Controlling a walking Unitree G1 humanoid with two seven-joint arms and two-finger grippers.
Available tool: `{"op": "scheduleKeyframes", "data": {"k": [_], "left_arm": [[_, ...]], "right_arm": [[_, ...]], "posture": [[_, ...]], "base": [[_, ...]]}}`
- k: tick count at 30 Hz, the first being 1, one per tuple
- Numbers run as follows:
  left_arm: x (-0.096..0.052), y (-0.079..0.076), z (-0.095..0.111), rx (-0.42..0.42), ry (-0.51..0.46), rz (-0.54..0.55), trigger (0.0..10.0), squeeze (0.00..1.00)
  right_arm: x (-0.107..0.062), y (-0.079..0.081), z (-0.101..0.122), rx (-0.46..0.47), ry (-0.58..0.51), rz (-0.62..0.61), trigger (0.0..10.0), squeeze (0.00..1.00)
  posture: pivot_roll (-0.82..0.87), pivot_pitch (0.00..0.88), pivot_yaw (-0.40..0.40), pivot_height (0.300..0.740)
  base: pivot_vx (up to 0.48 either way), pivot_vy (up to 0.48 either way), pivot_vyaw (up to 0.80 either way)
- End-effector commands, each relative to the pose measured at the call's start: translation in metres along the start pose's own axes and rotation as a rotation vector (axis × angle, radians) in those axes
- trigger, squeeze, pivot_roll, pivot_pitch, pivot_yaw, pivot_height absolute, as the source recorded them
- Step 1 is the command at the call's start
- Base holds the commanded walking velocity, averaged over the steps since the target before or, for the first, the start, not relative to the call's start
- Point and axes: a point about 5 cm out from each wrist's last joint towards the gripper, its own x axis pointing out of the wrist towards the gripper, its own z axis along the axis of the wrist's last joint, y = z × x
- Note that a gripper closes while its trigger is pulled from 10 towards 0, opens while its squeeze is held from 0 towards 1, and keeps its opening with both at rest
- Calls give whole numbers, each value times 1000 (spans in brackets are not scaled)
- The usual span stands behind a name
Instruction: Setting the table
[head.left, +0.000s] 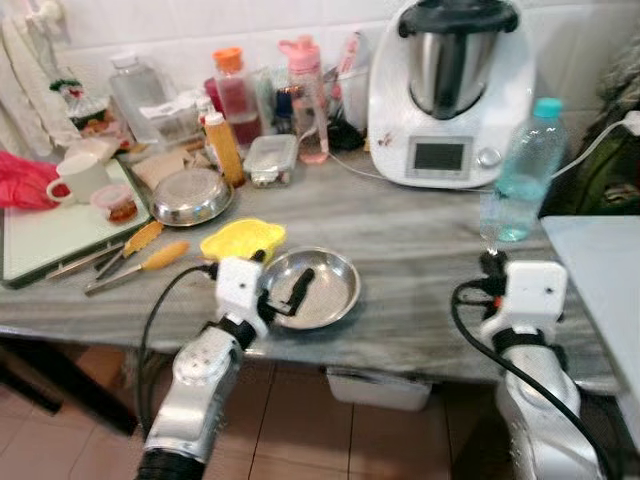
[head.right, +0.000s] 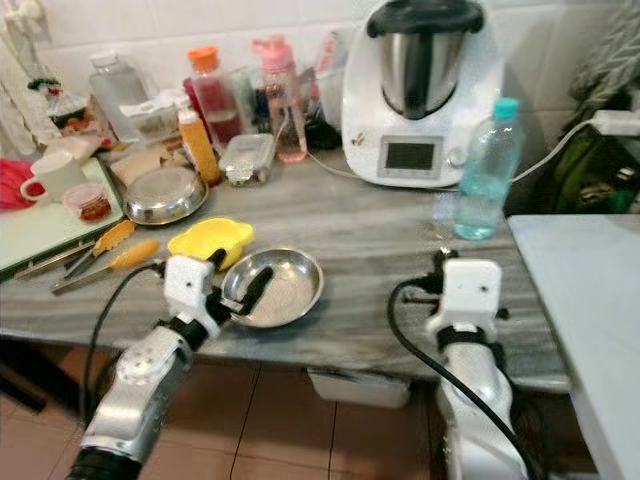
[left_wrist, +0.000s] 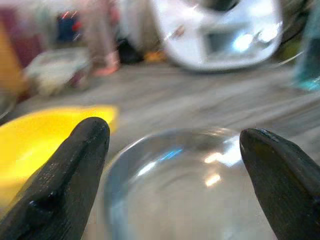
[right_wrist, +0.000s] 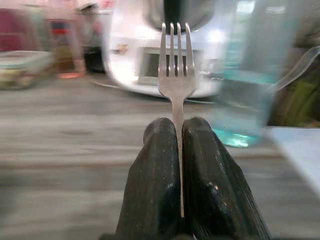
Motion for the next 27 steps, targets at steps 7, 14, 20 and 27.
{"op": "scheduleKeyframes", "data": {"k": [7,14,20,27], "left_arm": [[-23,10,10,37,2,-15,10000,0],[-51,11,4,45,92,-104,10000,0],[-59,10,0,59,128,-136,10000,0],[-64,4,-3,49,147,-169,10000,0]], "right_arm": [[-2,3,1,14,-6,4,10000,0],[-5,22,0,90,22,75,10000,0],[-3,34,-7,140,73,112,10000,0],[0,49,-22,216,186,141,10000,0]], "posture": [[-147,10,103,740],[-120,21,102,740],[-109,31,110,740],[-101,39,118,740]], "base": [[0,0,0],[0,0,0],[0,0,0],[0,0,0]]}}
